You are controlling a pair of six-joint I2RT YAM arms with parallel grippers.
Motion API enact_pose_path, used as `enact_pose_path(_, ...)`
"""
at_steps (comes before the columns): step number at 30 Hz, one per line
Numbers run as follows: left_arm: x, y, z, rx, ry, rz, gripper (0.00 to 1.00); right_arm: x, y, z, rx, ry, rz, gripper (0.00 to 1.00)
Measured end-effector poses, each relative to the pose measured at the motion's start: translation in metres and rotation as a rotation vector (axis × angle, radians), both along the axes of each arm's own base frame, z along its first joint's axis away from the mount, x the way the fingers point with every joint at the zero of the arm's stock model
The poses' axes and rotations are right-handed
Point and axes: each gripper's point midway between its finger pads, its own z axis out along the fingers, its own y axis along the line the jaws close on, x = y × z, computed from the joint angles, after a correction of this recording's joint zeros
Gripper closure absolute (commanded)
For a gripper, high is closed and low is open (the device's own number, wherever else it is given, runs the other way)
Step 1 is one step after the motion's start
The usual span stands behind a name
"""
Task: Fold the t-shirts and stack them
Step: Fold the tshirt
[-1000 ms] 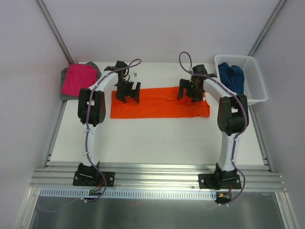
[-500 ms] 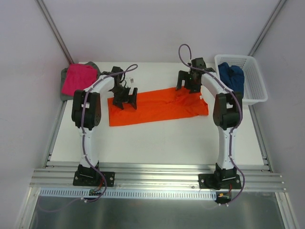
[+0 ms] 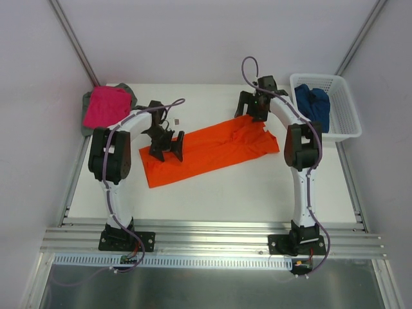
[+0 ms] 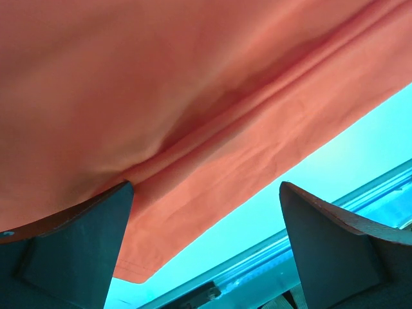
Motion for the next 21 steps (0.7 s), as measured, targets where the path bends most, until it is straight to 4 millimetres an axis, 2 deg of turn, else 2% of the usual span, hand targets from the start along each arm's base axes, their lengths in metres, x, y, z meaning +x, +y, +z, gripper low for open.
enact_pose_path(3,-0.012,-0.007,0.006,-0.002,-0.004,-0.028,0.01,0.006,0.004,0.010,0.015,-0.025,0.007,0.04)
enact_pose_path(6,-0.021,-0.023,0.018,-0.009,-0.032,-0.079,0.01,0.010,0.006,0.018,0.027,-0.045,0.013,0.04)
enact_pose_path(10,-0.027,-0.038,0.027,-0.017,-0.062,-0.126,0.01,0.004,0.007,0.022,0.030,-0.041,0.014,0.04)
enact_pose_path(13,-0.026,-0.037,0.028,-0.008,-0.067,-0.124,0.01,-0.025,0.004,0.028,0.030,0.009,0.012,0.04)
enact_pose_path(18,-0.013,-0.035,0.035,0.009,-0.111,-0.116,0.01,-0.075,0.003,0.049,0.032,0.057,0.026,0.04)
enact_pose_path(21,-0.006,-0.034,0.039,0.015,-0.132,-0.111,0.01,-0.093,0.002,0.056,0.039,0.073,0.034,0.04)
